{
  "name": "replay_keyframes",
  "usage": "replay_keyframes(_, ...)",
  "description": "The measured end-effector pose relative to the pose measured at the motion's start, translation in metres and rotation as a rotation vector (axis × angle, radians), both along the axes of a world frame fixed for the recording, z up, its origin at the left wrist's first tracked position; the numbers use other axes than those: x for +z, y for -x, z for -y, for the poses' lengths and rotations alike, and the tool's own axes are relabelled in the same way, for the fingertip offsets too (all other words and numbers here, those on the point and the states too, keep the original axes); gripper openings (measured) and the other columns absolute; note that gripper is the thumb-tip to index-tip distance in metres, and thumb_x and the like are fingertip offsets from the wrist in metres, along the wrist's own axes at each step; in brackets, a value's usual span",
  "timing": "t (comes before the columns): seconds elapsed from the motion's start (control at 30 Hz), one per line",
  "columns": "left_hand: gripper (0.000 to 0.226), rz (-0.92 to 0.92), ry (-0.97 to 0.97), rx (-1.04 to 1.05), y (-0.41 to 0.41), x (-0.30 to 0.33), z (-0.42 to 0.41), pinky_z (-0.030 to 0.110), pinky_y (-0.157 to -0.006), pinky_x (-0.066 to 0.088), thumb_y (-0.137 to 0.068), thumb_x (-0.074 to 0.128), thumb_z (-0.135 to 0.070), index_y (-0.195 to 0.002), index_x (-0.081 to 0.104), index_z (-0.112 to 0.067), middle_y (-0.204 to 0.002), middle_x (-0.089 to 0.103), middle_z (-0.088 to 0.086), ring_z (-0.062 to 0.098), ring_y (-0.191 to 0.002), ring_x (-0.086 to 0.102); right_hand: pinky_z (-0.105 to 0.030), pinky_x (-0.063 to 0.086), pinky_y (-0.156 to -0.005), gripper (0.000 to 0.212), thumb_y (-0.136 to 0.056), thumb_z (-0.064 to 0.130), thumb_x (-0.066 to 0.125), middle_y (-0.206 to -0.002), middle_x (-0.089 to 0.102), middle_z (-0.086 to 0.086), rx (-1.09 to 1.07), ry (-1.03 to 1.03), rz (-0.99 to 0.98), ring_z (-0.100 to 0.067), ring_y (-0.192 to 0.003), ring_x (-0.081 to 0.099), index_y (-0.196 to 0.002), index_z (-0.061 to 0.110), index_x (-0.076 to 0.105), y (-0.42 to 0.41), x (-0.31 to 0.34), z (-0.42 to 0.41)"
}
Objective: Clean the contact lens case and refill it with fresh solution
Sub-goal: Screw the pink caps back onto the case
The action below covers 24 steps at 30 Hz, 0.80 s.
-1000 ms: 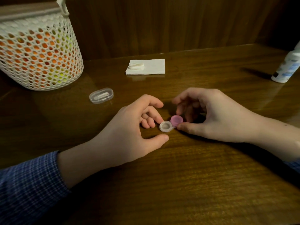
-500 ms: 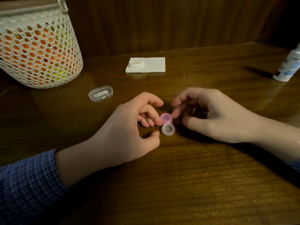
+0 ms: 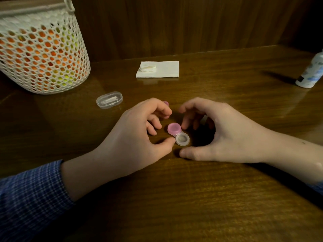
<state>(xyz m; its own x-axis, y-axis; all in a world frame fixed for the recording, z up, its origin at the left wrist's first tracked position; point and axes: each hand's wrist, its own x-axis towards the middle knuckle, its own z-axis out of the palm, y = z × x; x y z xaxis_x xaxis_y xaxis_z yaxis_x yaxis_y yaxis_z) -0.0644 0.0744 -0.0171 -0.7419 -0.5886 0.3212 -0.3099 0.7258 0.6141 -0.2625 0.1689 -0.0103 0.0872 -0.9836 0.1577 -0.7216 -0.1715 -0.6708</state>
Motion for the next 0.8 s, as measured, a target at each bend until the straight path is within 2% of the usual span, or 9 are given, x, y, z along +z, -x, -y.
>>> replay_keyframes(0.23,0.063,-0.002,-0.037,0.004,0.000,-0.001,0.002,0.030,-0.071,0.061,-0.073,0.083,-0.030,-0.130,0.059,-0.016,-0.111,0.071,-0.011,0.009,-0.089,0.069,-0.015,0.055,-0.076,0.072,-0.074,0.031,0.089,-0.099,0.072,0.017,0.003,0.050,0.044,0.000,-0.093,0.069,-0.136,0.028,0.052,-0.005,-0.007,0.006)
replay_keyframes(0.5,0.063,-0.009,-0.045,0.012,-0.002,-0.005,0.004,0.028,-0.074,0.059,-0.077,0.086,-0.027,-0.131,0.055,-0.018,-0.092,0.074,-0.012,0.009,-0.088,0.071,-0.013,0.053,-0.081,0.067,-0.080,0.018,0.084,-0.099,0.074,0.015,0.001,0.055,0.076,-0.001,-0.095,0.069,-0.137,0.029,0.051,-0.004,-0.010,0.010)
replay_keyframes(0.67,0.065,0.000,-0.046,0.036,-0.007,-0.004,0.003,0.013,-0.082,0.052,-0.077,0.087,-0.031,-0.132,0.054,-0.022,-0.092,0.073,-0.017,-0.001,-0.094,0.068,-0.013,0.054,-0.075,0.070,-0.077,0.017,0.085,-0.098,0.073,0.014,-0.012,0.046,0.074,-0.001,-0.093,0.069,-0.138,0.028,0.052,-0.010,-0.011,0.014)
replay_keyframes(0.8,0.063,0.031,-0.082,0.070,-0.013,-0.003,0.004,0.006,-0.083,0.048,-0.078,0.086,-0.033,-0.131,0.053,-0.029,-0.092,0.072,-0.021,-0.009,-0.098,0.064,-0.013,0.054,-0.073,0.072,-0.077,0.017,0.084,-0.098,0.070,0.015,-0.009,0.037,0.051,0.002,-0.092,0.068,-0.140,0.027,0.050,-0.017,-0.010,0.017)
